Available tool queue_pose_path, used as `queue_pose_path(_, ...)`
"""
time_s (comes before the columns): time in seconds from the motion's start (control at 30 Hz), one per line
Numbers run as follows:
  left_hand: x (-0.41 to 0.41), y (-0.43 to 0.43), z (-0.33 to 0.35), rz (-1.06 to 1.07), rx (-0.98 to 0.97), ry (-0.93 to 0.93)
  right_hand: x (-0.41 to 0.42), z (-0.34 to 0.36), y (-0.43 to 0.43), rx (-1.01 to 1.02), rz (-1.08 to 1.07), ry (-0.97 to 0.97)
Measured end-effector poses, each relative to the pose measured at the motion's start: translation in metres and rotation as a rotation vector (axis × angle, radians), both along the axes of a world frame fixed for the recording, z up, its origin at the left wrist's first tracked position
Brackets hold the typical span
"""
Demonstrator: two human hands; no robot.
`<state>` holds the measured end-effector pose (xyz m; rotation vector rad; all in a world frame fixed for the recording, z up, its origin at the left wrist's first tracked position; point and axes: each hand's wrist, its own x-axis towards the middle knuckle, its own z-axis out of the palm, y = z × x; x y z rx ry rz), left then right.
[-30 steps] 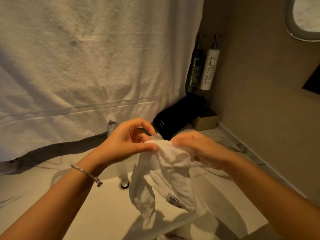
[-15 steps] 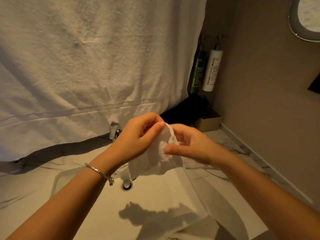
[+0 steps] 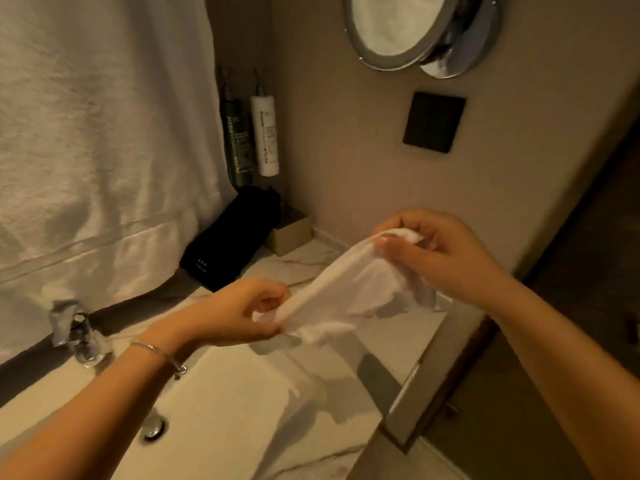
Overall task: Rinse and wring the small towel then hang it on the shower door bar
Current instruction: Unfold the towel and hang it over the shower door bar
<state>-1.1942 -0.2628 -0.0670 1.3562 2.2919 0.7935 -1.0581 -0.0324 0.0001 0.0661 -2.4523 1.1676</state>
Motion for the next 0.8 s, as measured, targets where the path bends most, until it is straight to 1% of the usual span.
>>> queue_pose_path(0.07,0.001,0.029,0.005,-0.091,-0.019,0.238,0.039,0.004,0.019,0.025,-0.115,0.002)
queue_pose_path(0.1,0.005,0.046,0.006,-0.150,-0.012,0.306,0.061,0.006,0.027,0.057,-0.170,-0.017)
queue_pose_path(0.13,0.012,0.061,0.008,-0.198,0.011,0.322,0.083,0.006,0.033,0.089,-0.217,-0.053)
queue_pose_path(0.17,0.020,0.076,0.009,-0.240,0.056,0.280,0.107,0.005,0.039,0.104,-0.268,-0.090)
queue_pose_path(0.2,0.028,0.092,0.011,-0.272,0.131,0.195,0.131,0.004,0.046,0.096,-0.334,-0.111)
queue_pose_path(0.27,0.055,0.127,0.022,-0.284,0.360,0.000,0.186,0.006,0.059,0.034,-0.524,-0.067)
queue_pose_path(0.3,0.067,0.141,0.029,-0.281,0.472,-0.037,0.210,0.008,0.064,-0.001,-0.615,-0.015)
queue_pose_path(0.33,0.080,0.158,0.034,-0.311,0.539,-0.023,0.235,0.008,0.069,-0.014,-0.700,0.025)
queue_pose_path(0.37,0.094,0.174,0.038,-0.365,0.540,0.021,0.258,0.008,0.073,0.002,-0.772,0.036)
queue_pose_path(0.4,0.110,0.190,0.038,-0.435,0.478,0.090,0.278,0.006,0.076,0.029,-0.825,-0.001)
queue_pose_path(0.43,0.126,0.204,0.038,-0.505,0.380,0.158,0.296,0.002,0.080,0.038,-0.861,-0.075)
queue_pose_path(0.47,0.142,0.218,0.036,-0.566,0.321,0.186,0.313,-0.001,0.083,0.035,-0.887,-0.156)
queue_pose_path(0.5,0.157,0.232,0.038,-0.591,0.323,0.205,0.330,-0.002,0.087,0.031,-0.912,-0.199)
queue_pose_path(0.53,0.166,0.243,0.043,-0.582,0.397,0.227,0.342,-0.001,0.091,0.021,-0.947,-0.194)
queue_pose_path(0.57,0.180,0.258,0.050,-0.558,0.524,0.259,0.359,0.003,0.097,0.010,-1.005,-0.105)
queue_pose_path(0.6,0.190,0.272,0.059,-0.522,0.668,0.298,0.374,0.009,0.102,0.010,-1.059,0.060)
queue_pose_path(0.63,0.203,0.284,0.067,-0.491,0.807,0.332,0.391,0.014,0.105,0.056,-1.089,0.240)
queue_pose_path(0.67,0.211,0.293,0.071,-0.483,0.874,0.365,0.404,0.015,0.108,0.152,-1.097,0.367)
queue_pose_path(0.7,0.218,0.302,0.068,-0.527,0.832,0.390,0.416,0.011,0.111,0.271,-1.107,0.380)
queue_pose_path(0.73,0.226,0.312,0.057,-0.625,0.675,0.423,0.428,0.002,0.117,0.363,-1.089,0.241)
queue_pose_path(0.77,0.233,0.319,0.040,-0.757,0.421,0.453,0.436,-0.011,0.122,0.391,-1.024,-0.060)
queue_pose_path(0.8,0.239,0.323,0.019,-0.856,0.181,0.441,0.444,-0.028,0.124,0.342,-0.908,-0.433)
